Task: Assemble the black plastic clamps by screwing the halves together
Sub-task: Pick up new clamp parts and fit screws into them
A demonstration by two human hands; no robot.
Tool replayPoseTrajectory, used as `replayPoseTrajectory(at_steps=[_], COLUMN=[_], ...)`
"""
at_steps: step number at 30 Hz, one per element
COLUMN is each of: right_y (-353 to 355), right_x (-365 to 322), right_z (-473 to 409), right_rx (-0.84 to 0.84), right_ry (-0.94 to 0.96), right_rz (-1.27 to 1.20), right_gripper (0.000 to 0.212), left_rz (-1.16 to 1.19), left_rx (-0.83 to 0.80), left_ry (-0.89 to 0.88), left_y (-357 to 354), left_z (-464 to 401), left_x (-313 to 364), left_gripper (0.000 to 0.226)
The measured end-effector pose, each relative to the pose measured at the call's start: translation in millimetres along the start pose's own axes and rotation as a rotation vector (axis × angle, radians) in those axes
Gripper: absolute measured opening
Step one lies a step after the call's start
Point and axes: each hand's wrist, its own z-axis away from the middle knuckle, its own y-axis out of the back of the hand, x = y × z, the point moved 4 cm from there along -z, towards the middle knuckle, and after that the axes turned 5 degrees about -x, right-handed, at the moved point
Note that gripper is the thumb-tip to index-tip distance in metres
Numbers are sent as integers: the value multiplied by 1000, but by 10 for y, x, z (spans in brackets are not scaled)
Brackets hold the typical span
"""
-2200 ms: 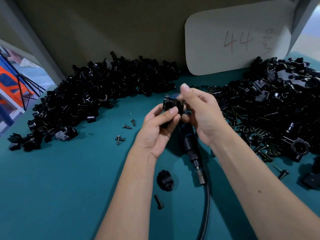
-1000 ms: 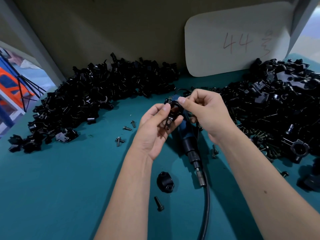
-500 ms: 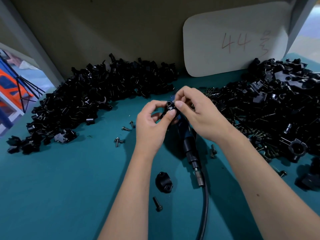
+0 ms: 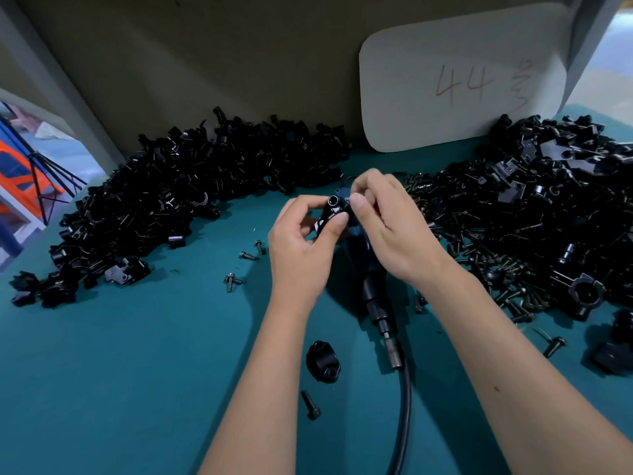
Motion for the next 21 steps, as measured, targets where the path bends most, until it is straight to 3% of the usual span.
replayPoseTrajectory(at_steps=[4,7,12,16,21], right_y=[3,32,-23,25,10], right_x=[1,12,13,12,18], right_z=[-21,-21,19,-5,1], right_rx=[-66,-9,-24,11,-29], right_ry=[4,-46,-2,-16,3], right_rz=[56,79,49,104,73], right_gripper=[37,49,27,49,37], left_rz=[22,58,115,26,101], left_rx=[-72,-92,-89,-113,-110], left_ry=[16,49,84,52,85], left_y=[-13,-24,-9,-32,-41], left_z=[24,24,30,35,37], left_x=[17,21,17,34,15], left_gripper=[16,14,16,22,20])
